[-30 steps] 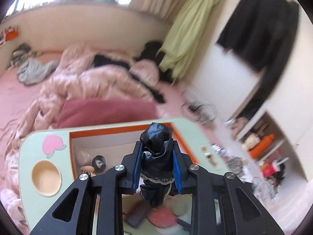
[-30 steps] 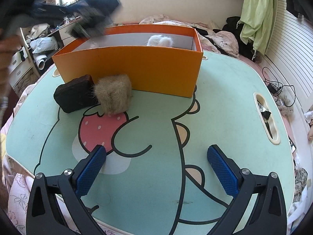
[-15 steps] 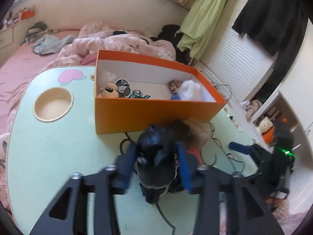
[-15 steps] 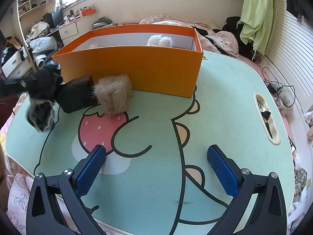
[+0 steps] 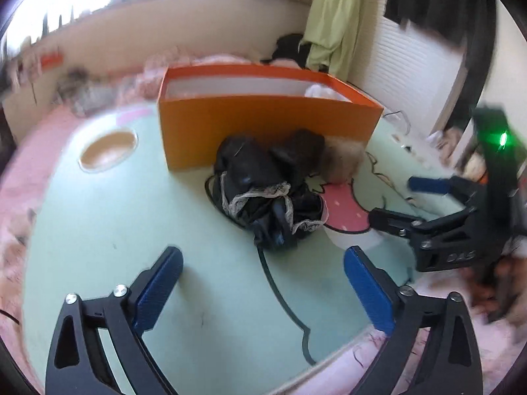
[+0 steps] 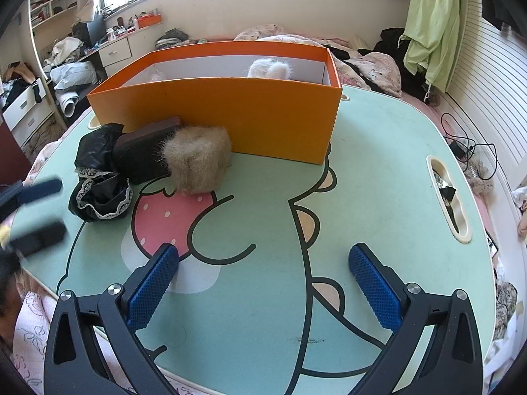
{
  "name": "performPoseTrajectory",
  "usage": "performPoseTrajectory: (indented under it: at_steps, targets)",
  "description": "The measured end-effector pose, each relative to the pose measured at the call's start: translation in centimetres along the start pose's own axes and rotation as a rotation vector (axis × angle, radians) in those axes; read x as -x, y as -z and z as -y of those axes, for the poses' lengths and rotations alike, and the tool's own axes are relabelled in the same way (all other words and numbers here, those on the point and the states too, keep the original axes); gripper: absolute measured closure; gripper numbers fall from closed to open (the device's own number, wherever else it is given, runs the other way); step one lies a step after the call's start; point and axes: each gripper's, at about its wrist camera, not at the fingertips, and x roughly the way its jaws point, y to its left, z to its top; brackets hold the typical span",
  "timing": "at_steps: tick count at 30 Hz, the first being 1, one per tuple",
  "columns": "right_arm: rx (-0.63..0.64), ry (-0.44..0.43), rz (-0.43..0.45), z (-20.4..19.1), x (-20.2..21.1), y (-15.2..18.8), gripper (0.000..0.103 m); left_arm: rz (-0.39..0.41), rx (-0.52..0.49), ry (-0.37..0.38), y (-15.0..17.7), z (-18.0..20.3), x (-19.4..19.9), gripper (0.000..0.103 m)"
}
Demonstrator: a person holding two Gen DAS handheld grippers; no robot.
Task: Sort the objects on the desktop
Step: 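Carry the black lace cloth out and drop it in front of the box, then grasp the white fur piece inside the box with the right gripper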
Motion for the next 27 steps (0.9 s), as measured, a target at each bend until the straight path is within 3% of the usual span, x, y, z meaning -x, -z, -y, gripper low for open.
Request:
performPoseTrajectory:
  at_steps: [2, 8, 11, 16, 18, 20, 23, 27]
  targets:
    - [0.001, 0.002, 0.001, 0.0, 0.1, 0.0, 0.0, -0.014, -0.072, -0.089, 0.2, 1.5, -0.8, 0.0]
    - [-0.022, -0.031, 0.015, 0.6, 0.5, -0.3, 0.0, 0.016, -0.079, -0.063, 1.0, 1.6, -1.1, 0.0]
    - [-0.023, -0.059, 0.065, 0.5, 1.8, -0.8, 0.0, 0.025, -0.077, -0.062, 1.1, 1.5, -0.8, 0.0]
    - [0.025, -0.104, 0.133, -0.9, 4.1, -4.2, 0.0, 0.039, -0.077, -0.058, 0.9, 1.6, -0.6, 0.0]
    - [0.012, -0.115, 0.157, -1.0, 4.8, -7.0, 0.006, 0.043, -0.077, -0.055, 1.0, 1.5, -0.6, 0.0]
    - [-0.015, -0.113, 0.14, -1.0, 4.6, -9.7, 0.026, 0.049, -0.078, -0.053, 1.1, 1.5, -0.6, 0.0]
    - [-0.037, -0.066, 0.095, -0.9, 2.7, -12.7, 0.048, 0.055, -0.08, -0.05, 1.5, 1.5, -0.5, 0.0]
    - [-0.05, 0.008, -0.005, -0.5, -1.1, -14.5, 0.051, 0.061, -0.079, -0.047, 1.5, 1.4, -0.4, 0.0]
